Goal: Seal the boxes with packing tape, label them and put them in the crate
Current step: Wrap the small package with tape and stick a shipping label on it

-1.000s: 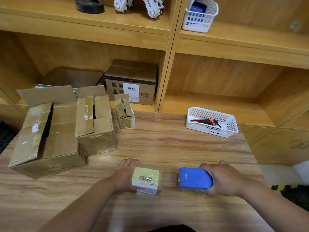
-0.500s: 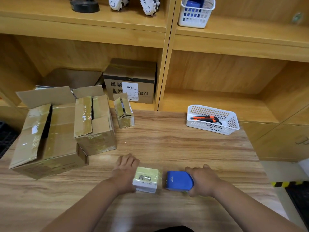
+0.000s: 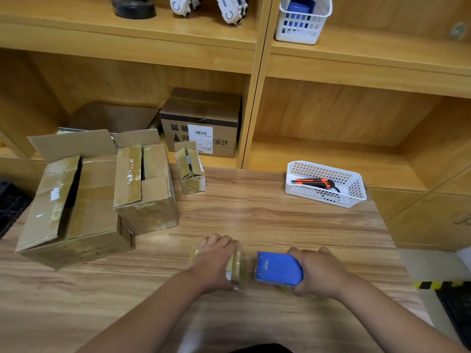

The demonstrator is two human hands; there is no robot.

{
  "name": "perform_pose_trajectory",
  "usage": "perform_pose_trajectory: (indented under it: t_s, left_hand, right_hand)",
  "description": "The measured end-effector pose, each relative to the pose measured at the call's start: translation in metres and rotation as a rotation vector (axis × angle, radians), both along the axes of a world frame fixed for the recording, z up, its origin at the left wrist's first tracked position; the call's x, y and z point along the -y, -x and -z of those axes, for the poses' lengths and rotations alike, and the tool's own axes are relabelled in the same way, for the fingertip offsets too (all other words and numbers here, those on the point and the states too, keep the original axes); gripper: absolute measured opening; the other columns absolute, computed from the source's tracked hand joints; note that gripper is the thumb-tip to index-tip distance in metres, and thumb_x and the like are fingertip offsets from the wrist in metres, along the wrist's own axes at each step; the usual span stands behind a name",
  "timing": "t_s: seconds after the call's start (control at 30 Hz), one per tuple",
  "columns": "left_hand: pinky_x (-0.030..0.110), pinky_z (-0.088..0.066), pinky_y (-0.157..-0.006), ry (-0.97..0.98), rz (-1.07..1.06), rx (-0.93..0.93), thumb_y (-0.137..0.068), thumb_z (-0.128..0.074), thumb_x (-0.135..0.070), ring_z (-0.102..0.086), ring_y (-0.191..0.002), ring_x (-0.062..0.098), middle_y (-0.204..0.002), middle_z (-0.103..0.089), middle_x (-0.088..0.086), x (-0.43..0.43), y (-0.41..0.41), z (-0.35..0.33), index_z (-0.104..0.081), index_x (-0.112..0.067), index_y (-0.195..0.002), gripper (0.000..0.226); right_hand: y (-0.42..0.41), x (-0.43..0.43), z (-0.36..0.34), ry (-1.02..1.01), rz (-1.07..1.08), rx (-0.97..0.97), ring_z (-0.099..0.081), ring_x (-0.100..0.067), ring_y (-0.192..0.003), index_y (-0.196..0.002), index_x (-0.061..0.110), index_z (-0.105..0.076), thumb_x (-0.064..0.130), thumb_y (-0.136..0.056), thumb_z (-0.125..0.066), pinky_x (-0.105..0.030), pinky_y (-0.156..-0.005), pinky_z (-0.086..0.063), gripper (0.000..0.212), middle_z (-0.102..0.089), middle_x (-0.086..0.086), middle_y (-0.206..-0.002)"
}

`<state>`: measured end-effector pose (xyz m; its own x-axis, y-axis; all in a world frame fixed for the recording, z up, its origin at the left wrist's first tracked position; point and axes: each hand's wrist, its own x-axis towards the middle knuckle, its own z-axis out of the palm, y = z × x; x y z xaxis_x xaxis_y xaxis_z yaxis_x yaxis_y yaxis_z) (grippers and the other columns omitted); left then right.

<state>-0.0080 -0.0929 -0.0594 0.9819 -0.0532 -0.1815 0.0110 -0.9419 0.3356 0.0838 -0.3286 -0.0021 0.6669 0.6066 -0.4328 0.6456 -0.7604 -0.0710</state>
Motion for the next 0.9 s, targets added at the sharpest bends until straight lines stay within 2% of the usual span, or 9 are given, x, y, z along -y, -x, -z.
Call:
perform_pose_trajectory:
  t_s: [0.1, 0.2, 0.3, 0.43, 0.57, 0.63, 0.77, 0.83, 0.9]
  left_hand:
    - [0.024, -0.033, -0.091, 0.238, -0.094, 0.021, -0.052, -0.078, -0.051, -0.033, -0.107, 0.010, -0.120, -0.040, -0.019, -0.015, 0.010, -0.008, -0.036, -0.035, -0.132, 0.091]
    - [0.019, -0.036, -0.093, 0.455, -0.169, -0.006, -0.051, -0.085, -0.035, -0.036, -0.111, 0.007, -0.120, -0.039, -0.020, -0.027, 0.018, -0.009, -0.037, -0.032, -0.133, 0.095]
    - [0.010, -0.034, -0.097, 0.598, -0.240, -0.048, -0.051, -0.088, -0.024, -0.041, -0.118, 0.004, -0.124, -0.042, -0.016, -0.034, 0.024, -0.005, -0.037, -0.030, -0.132, 0.096]
    - [0.002, -0.036, -0.087, 0.735, -0.306, -0.094, -0.053, -0.087, -0.005, -0.050, -0.108, -0.007, -0.117, -0.050, -0.017, -0.040, 0.033, -0.002, -0.035, -0.032, -0.122, 0.091]
    - [0.000, -0.036, -0.083, 0.691, -0.313, -0.133, -0.057, -0.085, -0.005, -0.051, -0.106, -0.002, -0.115, -0.051, -0.016, -0.047, 0.037, -0.003, -0.033, -0.029, -0.124, 0.089]
    - [0.001, -0.031, -0.089, 0.590, -0.289, -0.123, -0.059, -0.084, -0.012, -0.045, -0.115, 0.004, -0.124, -0.047, -0.010, -0.047, 0.036, -0.008, -0.030, -0.026, -0.131, 0.091]
    - [0.019, -0.013, -0.109, 0.279, -0.182, -0.066, -0.063, -0.081, -0.038, -0.018, -0.136, 0.013, -0.145, -0.023, -0.004, -0.038, 0.033, -0.016, -0.009, -0.022, -0.149, 0.114]
    - [0.024, -0.008, -0.113, 0.165, -0.112, -0.048, -0.064, -0.078, -0.045, -0.016, -0.137, 0.015, -0.146, -0.022, -0.002, -0.032, 0.027, -0.018, -0.010, -0.021, -0.149, 0.112]
    - [0.028, -0.012, -0.115, 0.111, -0.072, -0.048, -0.065, -0.077, -0.046, -0.019, -0.134, 0.016, -0.144, -0.026, -0.002, -0.030, 0.023, -0.017, -0.016, -0.020, -0.148, 0.106]
  right_hand:
    - [0.000, -0.002, -0.024, -0.096, 0.016, 0.004, -0.048, -0.007, -0.068, -0.097, 0.033, -0.043, 0.051, -0.064, -0.062, -0.025, -0.082, -0.030, 0.042, -0.061, 0.014, -0.086]
    - [-0.001, -0.014, -0.048, -0.149, 0.020, -0.063, -0.055, -0.007, -0.079, -0.103, 0.035, -0.047, 0.052, -0.064, -0.067, -0.021, -0.082, -0.031, 0.047, -0.062, 0.017, -0.090]
    - [-0.001, -0.030, -0.055, -0.162, -0.020, -0.076, -0.055, -0.008, -0.084, -0.104, 0.035, -0.048, 0.051, -0.064, -0.069, -0.022, -0.081, -0.030, 0.048, -0.062, 0.016, -0.093]
    - [0.002, -0.046, -0.040, -0.142, -0.059, -0.074, -0.055, -0.009, -0.081, -0.103, 0.034, -0.046, 0.055, -0.063, -0.067, -0.025, -0.088, -0.031, 0.050, -0.062, 0.014, -0.093]
    - [0.006, -0.061, -0.030, -0.097, -0.114, -0.044, -0.056, -0.012, -0.082, -0.104, 0.033, -0.045, 0.055, -0.063, -0.065, -0.028, -0.090, -0.032, 0.050, -0.062, 0.012, -0.095]
    - [0.006, -0.064, -0.028, -0.080, -0.132, -0.009, -0.057, -0.013, -0.083, -0.104, 0.032, -0.045, 0.054, -0.064, -0.064, -0.029, -0.088, -0.033, 0.050, -0.063, 0.010, -0.095]
    - [0.007, -0.065, -0.025, -0.092, -0.124, -0.004, -0.057, -0.011, -0.081, -0.103, 0.033, -0.045, 0.052, -0.064, -0.064, -0.028, -0.086, -0.033, 0.048, -0.063, 0.011, -0.093]
    - [0.008, -0.064, -0.024, -0.099, -0.114, -0.022, -0.056, -0.010, -0.079, -0.103, 0.034, -0.045, 0.052, -0.064, -0.064, -0.027, -0.086, -0.032, 0.047, -0.063, 0.012, -0.092]
    - [0.008, -0.064, -0.024, -0.111, -0.098, -0.036, -0.056, -0.010, -0.077, -0.101, 0.034, -0.045, 0.053, -0.064, -0.065, -0.025, -0.085, -0.032, 0.046, -0.063, 0.012, -0.090]
